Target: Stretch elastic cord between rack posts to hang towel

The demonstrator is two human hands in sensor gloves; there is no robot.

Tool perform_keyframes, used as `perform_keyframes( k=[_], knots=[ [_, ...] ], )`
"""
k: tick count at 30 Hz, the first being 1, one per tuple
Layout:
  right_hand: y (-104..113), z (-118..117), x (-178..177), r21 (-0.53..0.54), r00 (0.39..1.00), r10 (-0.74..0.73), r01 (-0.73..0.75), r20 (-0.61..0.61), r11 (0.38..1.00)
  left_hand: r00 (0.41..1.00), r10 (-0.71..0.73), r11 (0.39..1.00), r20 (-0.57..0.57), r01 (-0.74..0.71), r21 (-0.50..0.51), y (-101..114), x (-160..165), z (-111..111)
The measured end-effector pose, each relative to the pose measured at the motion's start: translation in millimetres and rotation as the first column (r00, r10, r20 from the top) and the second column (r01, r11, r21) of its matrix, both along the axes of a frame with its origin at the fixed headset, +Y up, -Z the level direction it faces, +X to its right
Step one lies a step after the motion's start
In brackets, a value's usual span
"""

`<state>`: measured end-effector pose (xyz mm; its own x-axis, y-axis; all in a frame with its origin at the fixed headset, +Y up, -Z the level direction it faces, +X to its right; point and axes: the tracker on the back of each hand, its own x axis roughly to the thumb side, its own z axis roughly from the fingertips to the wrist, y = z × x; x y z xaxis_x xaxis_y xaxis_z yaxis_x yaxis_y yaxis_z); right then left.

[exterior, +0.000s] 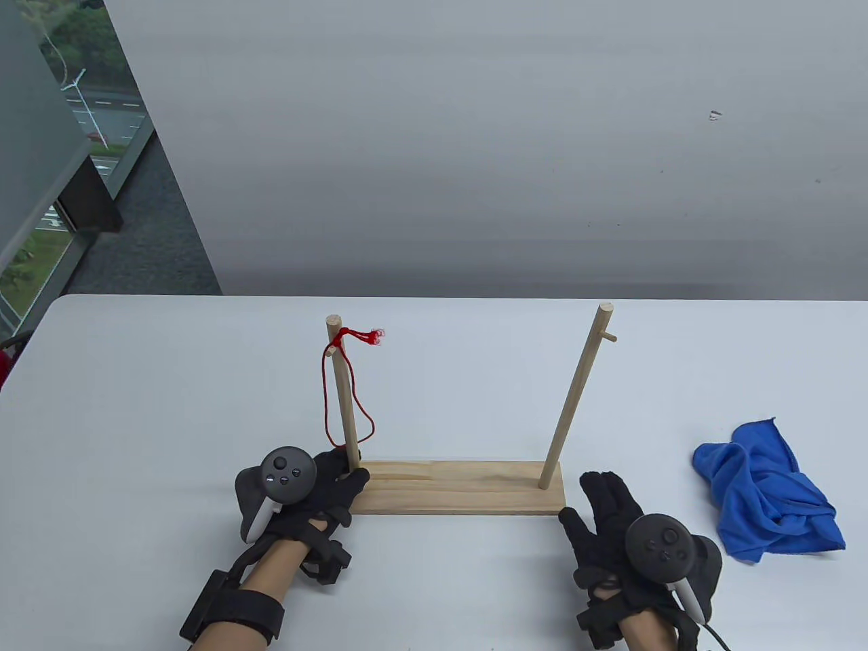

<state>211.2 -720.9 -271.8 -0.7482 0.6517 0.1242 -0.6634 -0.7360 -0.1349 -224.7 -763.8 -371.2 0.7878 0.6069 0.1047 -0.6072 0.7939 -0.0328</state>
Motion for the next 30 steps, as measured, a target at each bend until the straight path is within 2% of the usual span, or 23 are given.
perform_keyframes(
  k=[9, 19, 30],
  knots=[
    [26, -8, -27, 0.112, 0.996, -0.021, 0.031, -0.085, 0.993, 0.995, -0.102, 0.994, -0.006, 0.102, 0.050, -1, 5, 2],
    [40, -28, -72, 0.100, 0.968, -0.089, 0.116, -0.236, 0.988, 0.985, -0.171, 0.982, -0.010, 0.172, 0.078, -2, 11, 3],
    [61, -67, -131, 0.117, 0.922, -0.134, 0.188, -0.364, 0.975, 0.981, -0.194, 0.977, -0.016, 0.194, 0.088, -1, 13, 5]
  ],
)
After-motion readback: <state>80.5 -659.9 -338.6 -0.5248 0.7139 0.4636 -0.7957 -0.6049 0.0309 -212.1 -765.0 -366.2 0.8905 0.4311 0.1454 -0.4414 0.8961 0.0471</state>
